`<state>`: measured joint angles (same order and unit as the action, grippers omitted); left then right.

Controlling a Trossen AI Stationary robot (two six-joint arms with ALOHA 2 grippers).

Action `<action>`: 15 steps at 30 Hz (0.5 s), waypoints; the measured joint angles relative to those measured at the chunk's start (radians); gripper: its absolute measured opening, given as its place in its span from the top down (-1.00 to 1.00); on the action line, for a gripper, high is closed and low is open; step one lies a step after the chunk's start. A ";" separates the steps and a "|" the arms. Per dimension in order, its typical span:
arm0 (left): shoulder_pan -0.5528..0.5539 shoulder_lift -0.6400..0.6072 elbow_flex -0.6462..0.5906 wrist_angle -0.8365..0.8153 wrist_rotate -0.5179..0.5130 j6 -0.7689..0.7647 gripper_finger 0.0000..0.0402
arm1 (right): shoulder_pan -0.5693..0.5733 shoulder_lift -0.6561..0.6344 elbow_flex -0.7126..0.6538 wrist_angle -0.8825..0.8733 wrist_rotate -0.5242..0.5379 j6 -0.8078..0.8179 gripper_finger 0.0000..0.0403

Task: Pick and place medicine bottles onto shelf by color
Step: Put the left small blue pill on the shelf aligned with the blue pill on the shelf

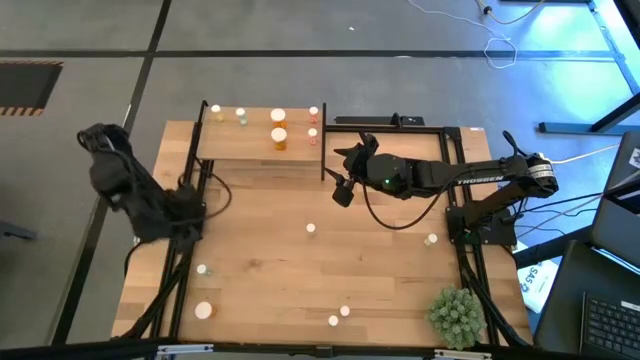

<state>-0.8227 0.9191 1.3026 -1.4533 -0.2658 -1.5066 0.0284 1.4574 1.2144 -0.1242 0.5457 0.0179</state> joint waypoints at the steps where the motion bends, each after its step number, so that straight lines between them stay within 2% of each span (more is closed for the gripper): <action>1: 0.012 0.013 -0.017 0.000 0.043 -0.029 -0.17 | 0.000 0.000 0.000 0.000 0.000 0.000 -0.30; 7: 0.053 0.076 -0.116 0.009 0.259 -0.219 -0.16 | 0.000 0.000 0.000 0.000 0.000 0.001 -0.30; 15: 0.048 0.116 -0.247 0.231 0.285 -0.244 -0.16 | 0.000 0.000 0.000 0.000 0.000 0.004 -0.30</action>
<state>-0.7750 1.0355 1.0559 -1.2224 0.0196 -1.7505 0.0284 1.4574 1.2148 -0.1242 0.5453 0.0216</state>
